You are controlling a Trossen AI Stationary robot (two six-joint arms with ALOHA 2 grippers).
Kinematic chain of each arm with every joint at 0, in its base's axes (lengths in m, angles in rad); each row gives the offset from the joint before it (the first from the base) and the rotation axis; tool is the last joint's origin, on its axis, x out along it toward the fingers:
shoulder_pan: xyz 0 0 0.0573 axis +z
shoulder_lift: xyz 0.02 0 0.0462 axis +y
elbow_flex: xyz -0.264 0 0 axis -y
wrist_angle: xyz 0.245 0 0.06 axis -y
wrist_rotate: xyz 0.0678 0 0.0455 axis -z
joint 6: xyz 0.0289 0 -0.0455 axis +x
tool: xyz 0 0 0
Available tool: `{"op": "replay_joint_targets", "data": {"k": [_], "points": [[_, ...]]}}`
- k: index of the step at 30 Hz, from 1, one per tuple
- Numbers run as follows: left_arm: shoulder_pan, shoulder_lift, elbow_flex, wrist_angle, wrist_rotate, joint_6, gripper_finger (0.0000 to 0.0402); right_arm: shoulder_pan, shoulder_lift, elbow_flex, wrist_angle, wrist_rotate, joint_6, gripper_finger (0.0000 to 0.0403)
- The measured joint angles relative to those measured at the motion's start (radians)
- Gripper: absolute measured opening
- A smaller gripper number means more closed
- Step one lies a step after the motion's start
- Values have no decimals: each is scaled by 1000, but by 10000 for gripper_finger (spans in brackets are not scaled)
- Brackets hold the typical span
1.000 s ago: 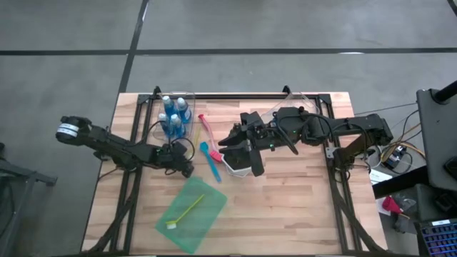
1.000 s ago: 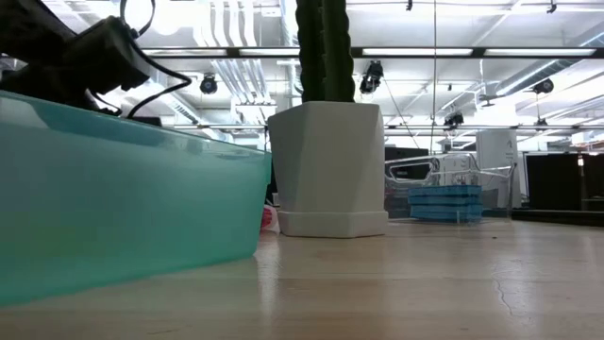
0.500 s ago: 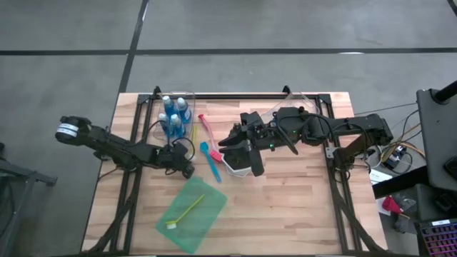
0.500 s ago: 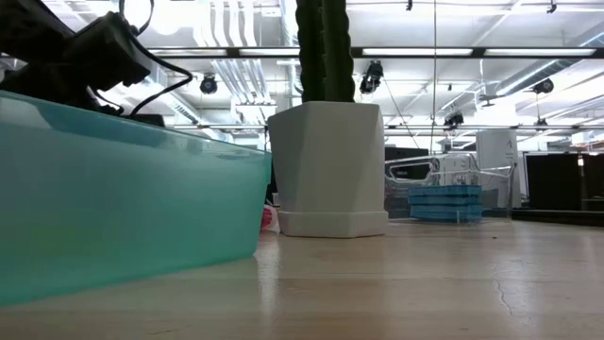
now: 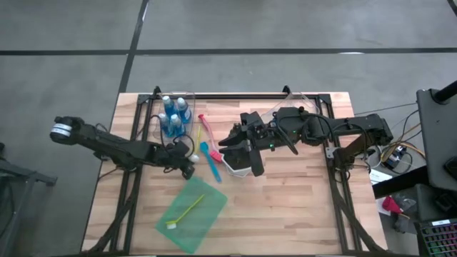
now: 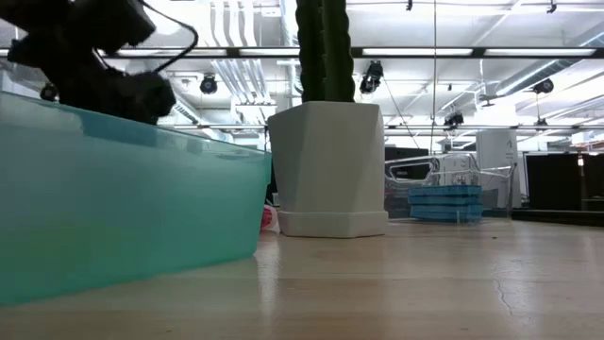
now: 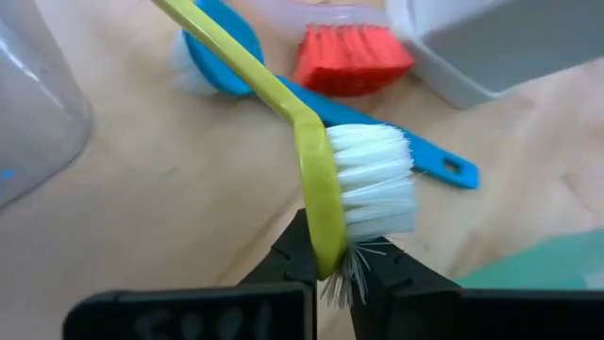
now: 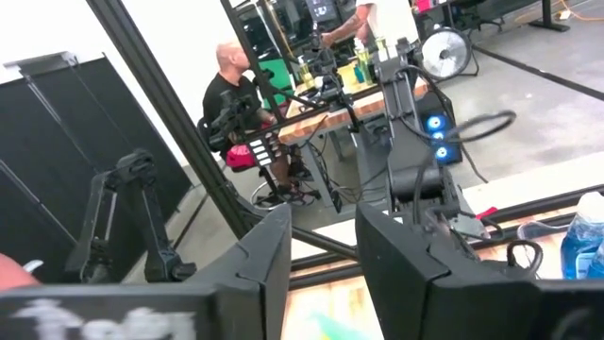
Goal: Pick & Place Kitchen Sink Supplies
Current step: Put the green dish brush into the green bin
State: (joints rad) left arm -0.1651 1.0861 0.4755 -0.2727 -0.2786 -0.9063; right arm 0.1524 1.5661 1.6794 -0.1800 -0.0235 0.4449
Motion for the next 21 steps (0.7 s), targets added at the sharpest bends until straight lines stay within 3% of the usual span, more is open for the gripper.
{"op": "replay_joint_targets", "data": {"k": [8, 21], "points": [[-47, -92, 62, -82, 45, 22, 24, 0, 0, 0, -1, 0, -3, 105], [-276, -156, 188, -281, 42, 48, 24, 0, 0, 0, -3, 0, -11, 119]]}}
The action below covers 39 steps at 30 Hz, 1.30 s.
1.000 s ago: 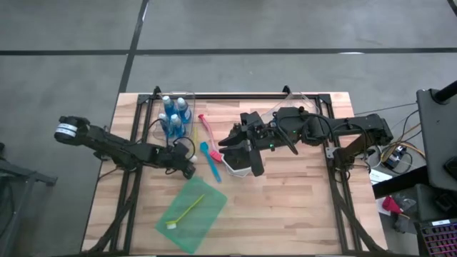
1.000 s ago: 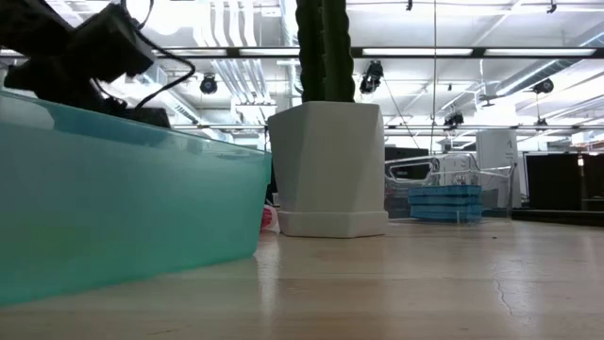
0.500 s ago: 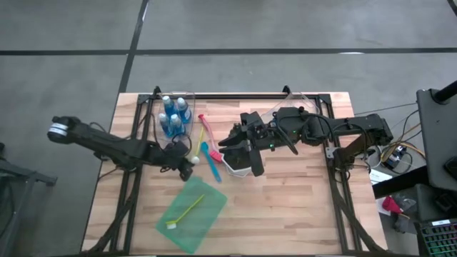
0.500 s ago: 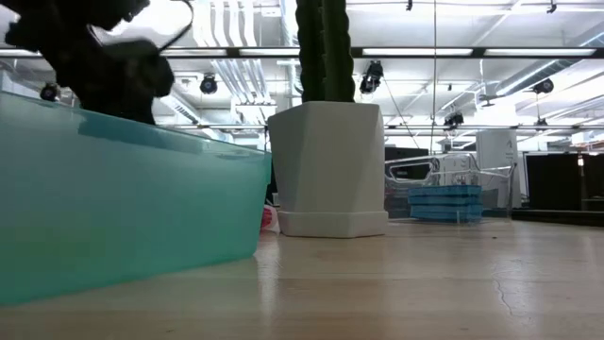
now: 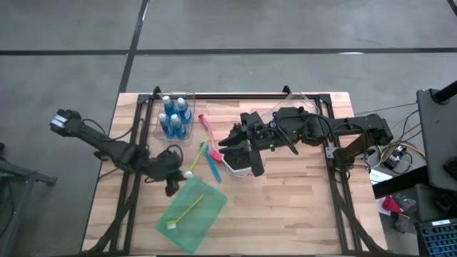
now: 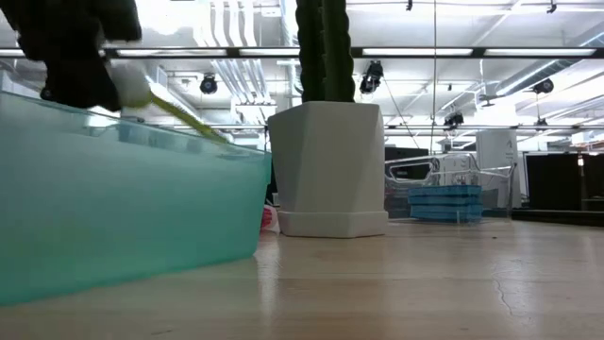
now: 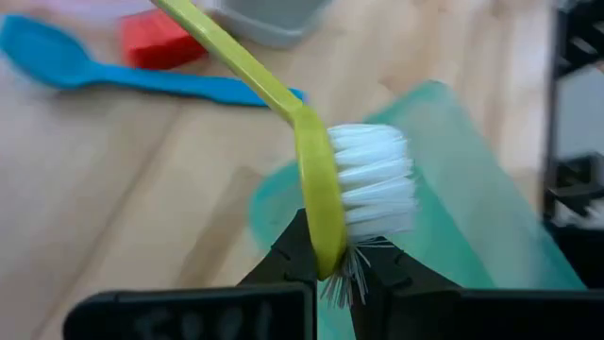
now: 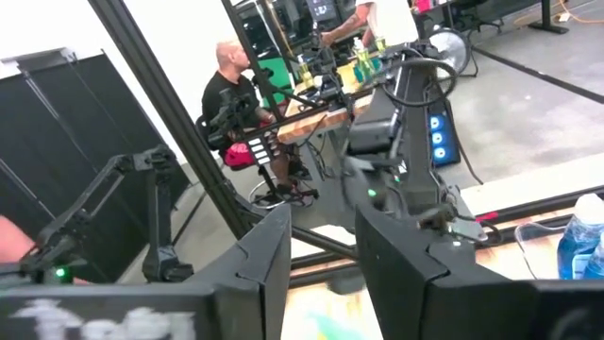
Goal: Pick & Place Kitchen Sink Supplies
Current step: Put the green dish brush into the green bin
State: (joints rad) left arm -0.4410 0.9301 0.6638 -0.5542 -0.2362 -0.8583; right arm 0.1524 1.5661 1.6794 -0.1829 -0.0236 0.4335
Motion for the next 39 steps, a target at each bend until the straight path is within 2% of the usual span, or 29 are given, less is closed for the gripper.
{"op": "replay_joint_targets", "data": {"k": [12, 18, 22, 30, 39], "points": [[-271, 48, 122, -67, 24, 16, 24, 0, 0, 0, 0, 0, 1, 108], [-408, 121, 136, -68, 66, -76, 24, 0, 0, 0, 1, 0, 4, 105], [-479, 187, 160, -41, 74, -86, 23, 0, 0, 0, 0, 0, 8, 111], [-501, 340, 204, 45, 167, -109, 23, 0, 0, 0, 1, 0, 11, 118], [-486, 426, 201, 108, 178, -91, 27, 0, 0, 0, 1, 23, 11, 105]]}}
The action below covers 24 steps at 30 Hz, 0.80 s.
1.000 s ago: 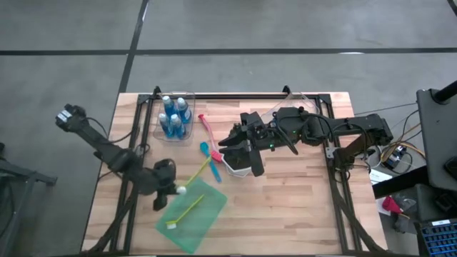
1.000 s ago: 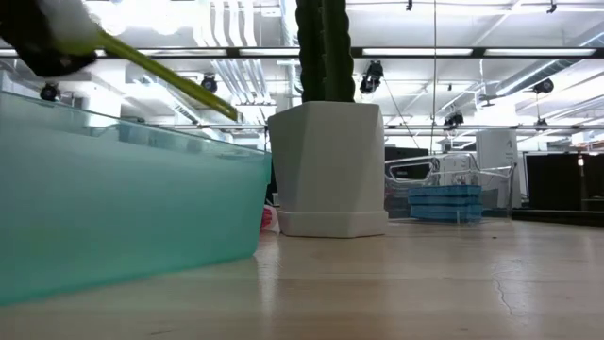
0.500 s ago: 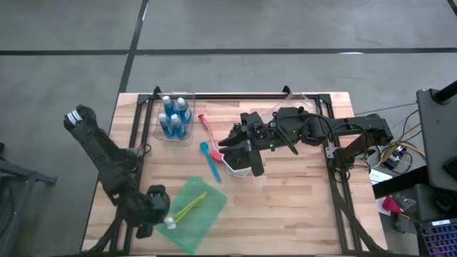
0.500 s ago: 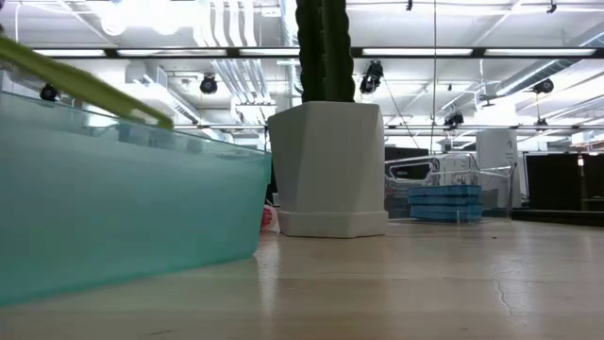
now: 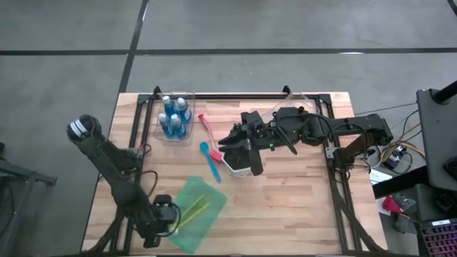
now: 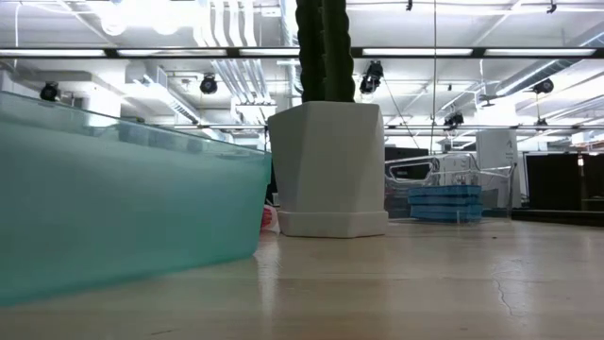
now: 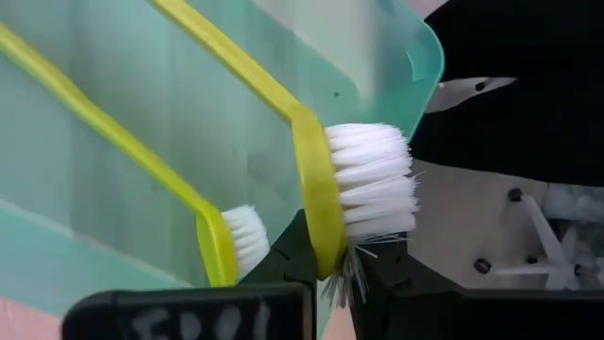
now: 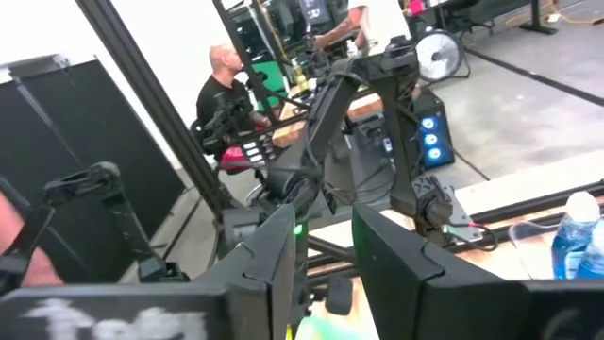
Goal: Pick & Place Kitchen Sink Supplies
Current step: Put the green dish brush into the green bin
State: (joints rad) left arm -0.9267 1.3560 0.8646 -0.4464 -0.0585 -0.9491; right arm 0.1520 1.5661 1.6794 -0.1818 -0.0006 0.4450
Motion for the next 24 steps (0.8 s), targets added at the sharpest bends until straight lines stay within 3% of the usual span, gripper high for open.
{"op": "replay_joint_targets", "data": {"k": [13, 24], "points": [[26, 125, -1, 69, 60, 44, 32, 0, 0, 0, 0, 4, 8, 106], [30, 114, -1, 71, 108, 38, 68, 0, 0, 0, 0, 3, 6, 101]]}}
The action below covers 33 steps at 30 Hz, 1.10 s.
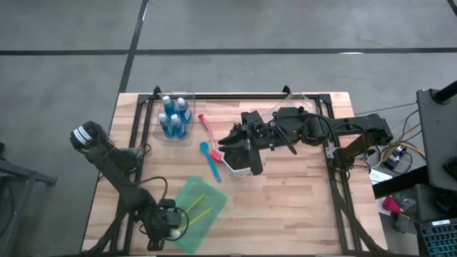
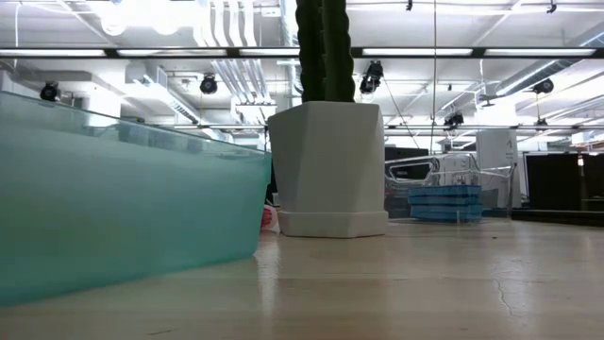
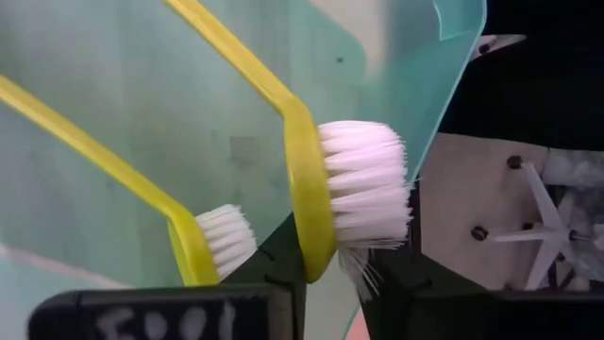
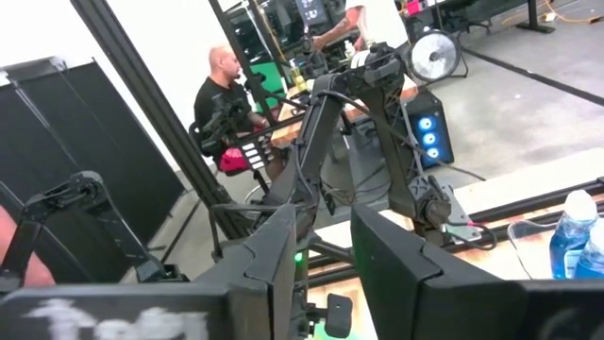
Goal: Pick & Place Kitchen Sink Supplies
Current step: Put the green dish brush into the green bin, then put the blue dish brush into the green bin
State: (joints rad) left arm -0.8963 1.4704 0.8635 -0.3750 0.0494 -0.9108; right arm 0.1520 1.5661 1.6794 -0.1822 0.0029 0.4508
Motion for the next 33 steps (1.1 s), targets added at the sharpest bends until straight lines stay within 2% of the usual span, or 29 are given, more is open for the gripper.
{"op": "replay_joint_targets", "data": {"k": [15, 26, 33], "points": [[11, 0, 0, 0, 32, -6, 183, -2, 0, 0, 0, 0, -11, 106], [18, -35, 0, -19, 65, -16, 193, -5, 0, 0, 0, 0, -17, 95], [72, -98, 0, -69, 55, -11, 193, -5, 0, 0, 0, -1, -17, 91]]}}
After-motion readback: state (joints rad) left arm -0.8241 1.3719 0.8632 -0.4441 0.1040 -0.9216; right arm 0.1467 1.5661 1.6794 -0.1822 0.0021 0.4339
